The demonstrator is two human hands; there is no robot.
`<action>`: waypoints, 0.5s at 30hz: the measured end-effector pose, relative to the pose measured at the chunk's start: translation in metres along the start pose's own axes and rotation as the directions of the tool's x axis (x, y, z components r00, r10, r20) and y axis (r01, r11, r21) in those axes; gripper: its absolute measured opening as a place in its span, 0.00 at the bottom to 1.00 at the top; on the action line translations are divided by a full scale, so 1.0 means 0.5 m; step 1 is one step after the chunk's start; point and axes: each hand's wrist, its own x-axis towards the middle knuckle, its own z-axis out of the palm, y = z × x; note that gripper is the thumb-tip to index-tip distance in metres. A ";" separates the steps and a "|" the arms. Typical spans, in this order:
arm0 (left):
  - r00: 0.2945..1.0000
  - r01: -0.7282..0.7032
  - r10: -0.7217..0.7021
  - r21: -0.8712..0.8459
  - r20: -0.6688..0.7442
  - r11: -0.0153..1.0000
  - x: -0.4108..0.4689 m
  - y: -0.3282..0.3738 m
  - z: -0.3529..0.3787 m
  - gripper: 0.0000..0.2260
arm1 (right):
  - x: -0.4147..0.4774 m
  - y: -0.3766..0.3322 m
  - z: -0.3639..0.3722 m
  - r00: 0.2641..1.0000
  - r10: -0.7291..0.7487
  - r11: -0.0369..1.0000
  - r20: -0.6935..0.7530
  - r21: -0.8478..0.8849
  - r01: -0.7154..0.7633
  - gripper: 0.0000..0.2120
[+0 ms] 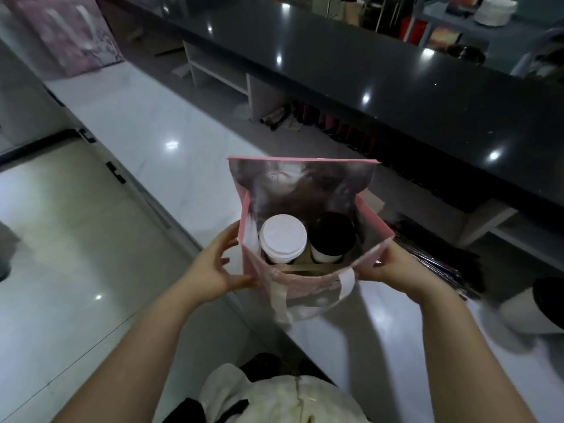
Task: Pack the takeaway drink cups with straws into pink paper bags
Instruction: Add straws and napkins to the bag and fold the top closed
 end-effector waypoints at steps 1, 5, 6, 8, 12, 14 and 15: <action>1.000 -0.004 0.004 -0.012 0.003 1.000 0.010 -0.009 0.012 0.46 | 0.005 0.005 0.009 0.999 -0.007 0.999 -0.031 0.049 0.009 0.42; 0.999 -0.048 0.046 -0.074 -0.029 0.996 0.060 -0.022 0.023 0.45 | 0.026 0.006 0.040 0.990 -0.019 0.989 -0.137 0.143 0.039 0.41; 0.997 -0.055 0.049 -0.100 -0.062 0.993 0.073 -0.023 0.019 0.42 | 0.032 0.006 0.050 0.987 -0.026 0.985 -0.160 0.162 0.053 0.40; 0.990 -0.070 0.054 -0.128 -0.128 0.989 0.103 -0.025 0.008 0.35 | 0.050 0.003 0.074 0.973 -0.023 0.975 -0.229 0.212 0.073 0.38; 0.955 -0.089 0.039 -0.158 -0.294 0.983 0.161 -0.021 -0.020 0.17 | 0.103 -0.018 0.128 0.939 0.005 0.954 -0.344 0.283 0.099 0.30; 0.932 -0.078 0.014 -0.162 -0.362 0.984 0.175 -0.013 -0.038 0.12 | 0.128 -0.038 0.159 0.934 0.020 0.943 -0.357 0.317 0.102 0.30; 0.927 -0.066 0.002 -0.159 -0.375 0.985 0.178 -0.009 -0.046 0.10 | 0.138 -0.046 0.173 0.931 0.019 0.939 -0.365 0.326 0.108 0.30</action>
